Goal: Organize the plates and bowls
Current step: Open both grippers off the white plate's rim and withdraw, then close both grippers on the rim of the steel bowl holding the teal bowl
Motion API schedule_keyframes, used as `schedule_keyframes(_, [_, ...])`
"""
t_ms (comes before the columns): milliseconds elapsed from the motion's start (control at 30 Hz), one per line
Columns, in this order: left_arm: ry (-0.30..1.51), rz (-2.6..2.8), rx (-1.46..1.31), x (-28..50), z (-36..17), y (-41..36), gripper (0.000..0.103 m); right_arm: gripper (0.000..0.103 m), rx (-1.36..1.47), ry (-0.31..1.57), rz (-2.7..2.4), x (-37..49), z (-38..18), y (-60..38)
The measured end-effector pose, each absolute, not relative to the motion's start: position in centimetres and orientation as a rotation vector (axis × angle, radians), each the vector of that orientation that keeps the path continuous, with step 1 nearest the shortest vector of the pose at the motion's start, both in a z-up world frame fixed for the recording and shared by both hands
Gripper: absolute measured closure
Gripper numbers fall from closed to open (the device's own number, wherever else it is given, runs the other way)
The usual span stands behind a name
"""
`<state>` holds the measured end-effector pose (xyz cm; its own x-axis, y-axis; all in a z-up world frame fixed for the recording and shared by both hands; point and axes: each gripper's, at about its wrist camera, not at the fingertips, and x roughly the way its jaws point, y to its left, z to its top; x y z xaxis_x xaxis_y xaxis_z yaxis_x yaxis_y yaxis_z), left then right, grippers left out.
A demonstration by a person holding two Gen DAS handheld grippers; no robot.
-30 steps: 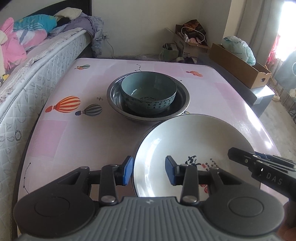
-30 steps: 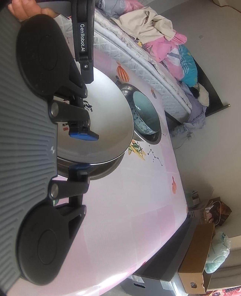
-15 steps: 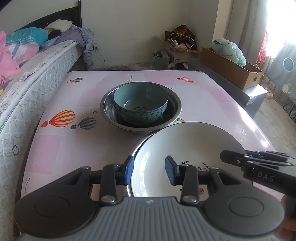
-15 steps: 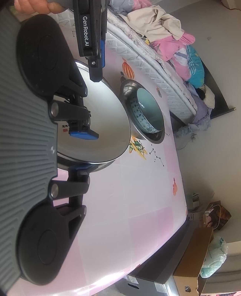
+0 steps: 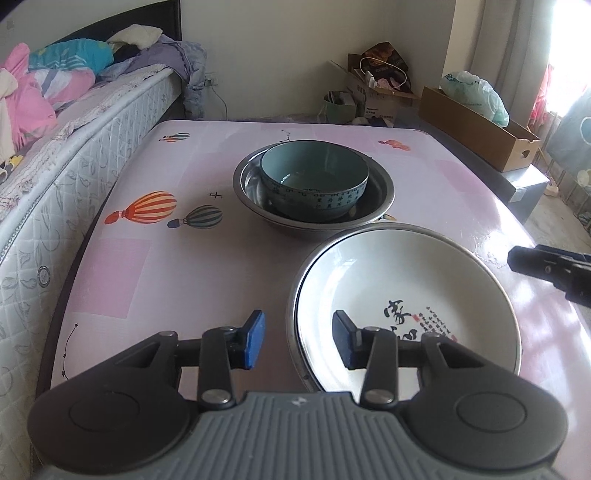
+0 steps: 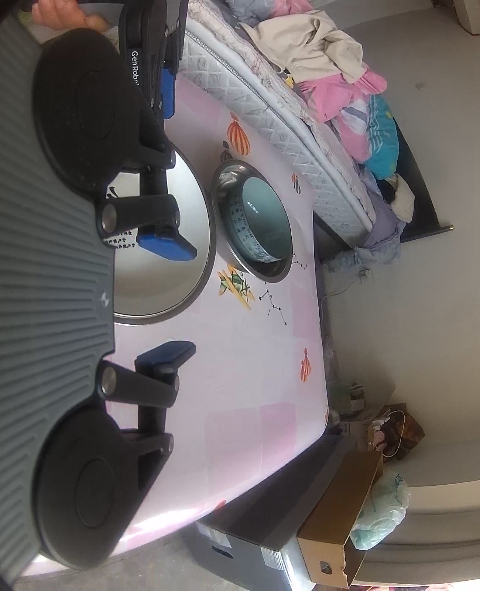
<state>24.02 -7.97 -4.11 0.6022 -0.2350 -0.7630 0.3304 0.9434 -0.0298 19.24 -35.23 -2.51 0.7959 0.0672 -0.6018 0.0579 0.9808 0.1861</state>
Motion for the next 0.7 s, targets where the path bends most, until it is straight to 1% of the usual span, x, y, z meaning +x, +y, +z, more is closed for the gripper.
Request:
schedule_keyframes(100, [0.866,-0.33,0.111,24.1,-4.2,-7.7,0.061,0.055,0.215,0.679,-0.01,18.5,-3.3,-35.6])
schedule_keyframes(133, [0.865,-0.33,0.105,24.2,-4.1,-7.6,0.06,0.055,0.231,0.695,-0.01,18.4,-3.8,-35.8])
schedule_keyframes(200, [0.86,-0.328,0.09,24.5,-3.8,-7.4,0.053,0.055,0.26,0.709,-0.008,18.4,-4.2,-36.0])
schedule_keyframes(267, [0.849,-0.324,0.065,24.9,-3.3,-7.0,0.044,0.055,0.273,0.703,-0.004,18.6,-4.2,-36.0])
schedule_keyframes(367, [0.837,-0.313,0.026,26.1,-2.5,-6.3,0.035,0.055,0.282,0.68,0.014,19.5,-3.3,-36.2])
schedule_keyframes(533, [0.807,-0.275,-0.025,28.8,-1.4,-5.2,0.031,0.055,0.311,0.656,0.062,22.9,-1.6,-36.6])
schedule_keyframes(633, [0.807,-0.249,-0.042,30.8,-1.2,-4.9,0.032,0.055,0.312,0.661,0.092,25.4,-1.0,-36.6])
schedule_keyframes(700, [0.817,-0.238,-0.051,32.3,-1.4,-4.8,0.034,0.055,0.317,0.677,0.105,27.2,-1.0,-36.6])
